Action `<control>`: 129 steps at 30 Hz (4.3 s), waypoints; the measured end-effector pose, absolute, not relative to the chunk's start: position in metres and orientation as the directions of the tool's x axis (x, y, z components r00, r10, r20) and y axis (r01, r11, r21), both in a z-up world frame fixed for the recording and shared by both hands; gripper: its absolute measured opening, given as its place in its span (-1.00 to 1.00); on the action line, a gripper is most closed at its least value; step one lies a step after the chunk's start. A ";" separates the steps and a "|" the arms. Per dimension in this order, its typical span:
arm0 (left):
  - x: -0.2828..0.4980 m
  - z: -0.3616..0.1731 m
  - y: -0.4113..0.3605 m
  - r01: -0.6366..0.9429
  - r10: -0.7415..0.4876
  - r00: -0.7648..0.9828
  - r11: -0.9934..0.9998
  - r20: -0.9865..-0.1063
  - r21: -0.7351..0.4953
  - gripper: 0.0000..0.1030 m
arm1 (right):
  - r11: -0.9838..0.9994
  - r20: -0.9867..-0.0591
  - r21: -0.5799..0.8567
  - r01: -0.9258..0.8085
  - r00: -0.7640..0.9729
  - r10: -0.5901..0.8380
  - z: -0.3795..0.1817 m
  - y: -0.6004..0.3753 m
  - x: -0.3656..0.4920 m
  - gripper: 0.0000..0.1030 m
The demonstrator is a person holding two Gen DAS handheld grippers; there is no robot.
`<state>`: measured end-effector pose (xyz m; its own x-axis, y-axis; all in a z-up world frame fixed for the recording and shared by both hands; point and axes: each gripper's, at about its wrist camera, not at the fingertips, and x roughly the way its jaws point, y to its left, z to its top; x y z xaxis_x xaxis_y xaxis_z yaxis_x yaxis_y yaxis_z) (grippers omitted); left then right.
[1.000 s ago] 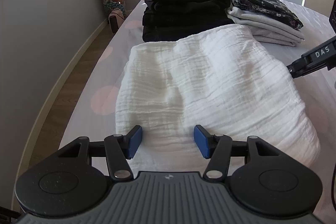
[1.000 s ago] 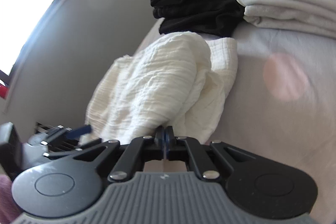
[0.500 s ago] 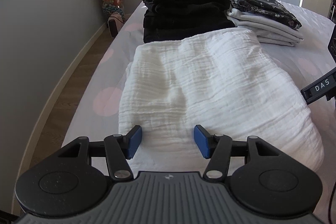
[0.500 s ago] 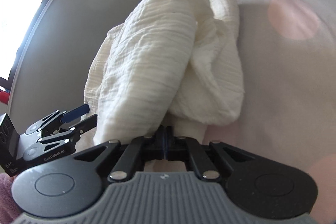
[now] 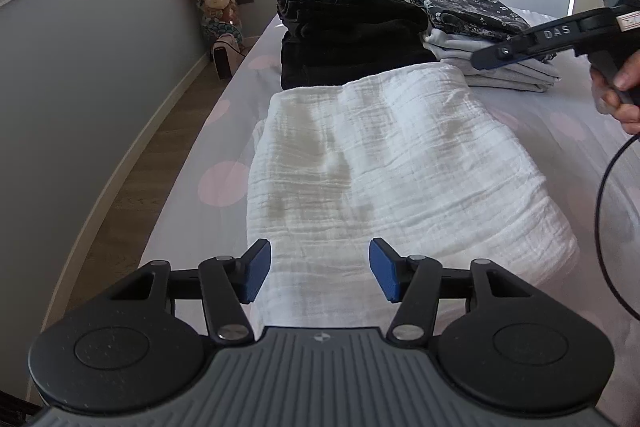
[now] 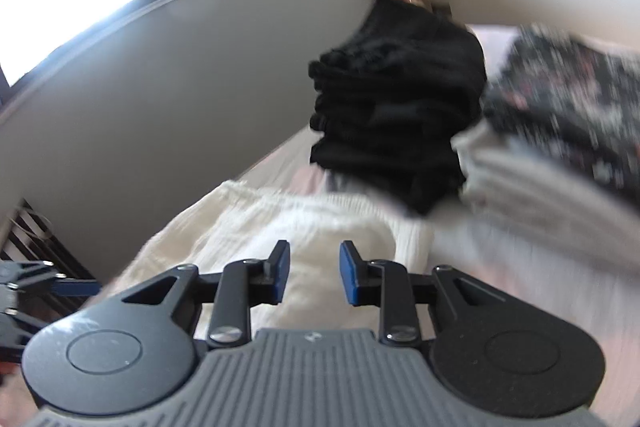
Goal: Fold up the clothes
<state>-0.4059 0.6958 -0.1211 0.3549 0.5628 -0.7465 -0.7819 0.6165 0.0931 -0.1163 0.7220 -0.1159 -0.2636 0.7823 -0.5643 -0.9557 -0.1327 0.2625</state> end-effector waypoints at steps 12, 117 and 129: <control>-0.416 -0.164 0.716 -0.810 0.520 0.365 0.587 -0.772 0.013 0.22 | -0.118 -0.647 0.186 -0.975 -0.212 0.732 -0.203 0.750 -0.121 -0.38; -0.346 -0.041 0.420 -1.000 0.782 0.002 -0.005 -0.623 -0.010 0.75 | -0.041 -0.558 -0.005 -0.999 -0.031 0.829 -0.046 0.414 -0.201 0.99; -0.348 -0.044 0.423 -1.000 0.778 0.001 -0.007 -0.629 -0.010 0.75 | -0.036 -0.573 0.000 -0.999 -0.030 0.819 -0.051 0.417 -0.202 0.99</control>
